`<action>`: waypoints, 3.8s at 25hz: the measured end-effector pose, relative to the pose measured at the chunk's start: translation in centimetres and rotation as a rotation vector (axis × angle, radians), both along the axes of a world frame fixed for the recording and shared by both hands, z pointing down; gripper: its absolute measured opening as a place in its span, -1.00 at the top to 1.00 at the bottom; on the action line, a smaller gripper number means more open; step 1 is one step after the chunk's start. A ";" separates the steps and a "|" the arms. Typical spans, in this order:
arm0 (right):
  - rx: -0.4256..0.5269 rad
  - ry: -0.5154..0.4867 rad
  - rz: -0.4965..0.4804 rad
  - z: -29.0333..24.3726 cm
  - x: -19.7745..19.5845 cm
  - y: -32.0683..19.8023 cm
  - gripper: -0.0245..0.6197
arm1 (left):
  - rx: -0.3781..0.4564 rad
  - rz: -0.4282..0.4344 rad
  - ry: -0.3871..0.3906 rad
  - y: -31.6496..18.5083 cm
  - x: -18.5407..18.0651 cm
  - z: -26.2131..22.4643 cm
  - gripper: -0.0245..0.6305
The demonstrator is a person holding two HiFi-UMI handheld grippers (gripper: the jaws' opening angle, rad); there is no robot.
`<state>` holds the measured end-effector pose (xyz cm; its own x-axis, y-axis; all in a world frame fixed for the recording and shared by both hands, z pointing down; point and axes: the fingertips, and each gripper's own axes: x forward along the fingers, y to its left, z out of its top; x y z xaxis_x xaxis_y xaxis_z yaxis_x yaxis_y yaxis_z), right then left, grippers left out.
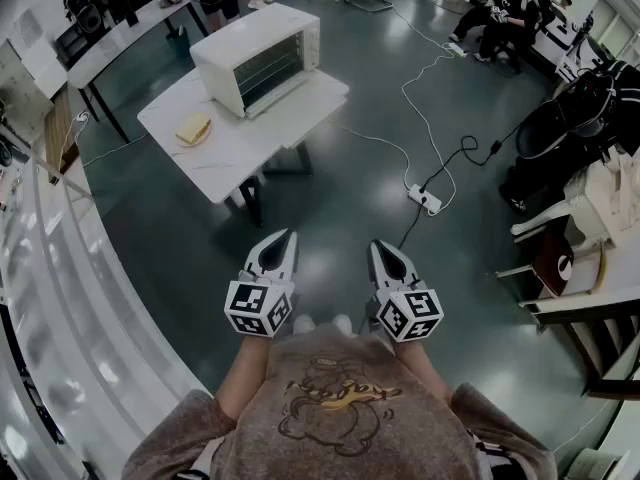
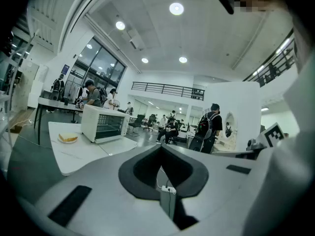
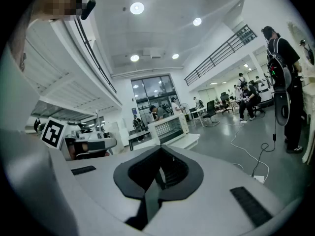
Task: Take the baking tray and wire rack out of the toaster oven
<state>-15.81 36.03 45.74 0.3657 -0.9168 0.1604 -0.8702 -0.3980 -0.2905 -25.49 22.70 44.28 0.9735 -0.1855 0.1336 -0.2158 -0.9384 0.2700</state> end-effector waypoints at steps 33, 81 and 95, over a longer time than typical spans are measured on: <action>0.026 -0.035 0.062 2.5 12.8 -10.2 0.93 | -0.001 0.000 0.004 -12.3 12.3 2.1 0.92; -0.031 -0.041 -0.472 0.1 37.8 -40.5 0.93 | -0.278 -0.468 0.085 -36.1 34.1 3.6 0.44; -0.066 -0.042 -0.443 0.7 38.7 -41.5 0.93 | -0.548 -0.654 0.194 -44.5 35.0 12.3 0.45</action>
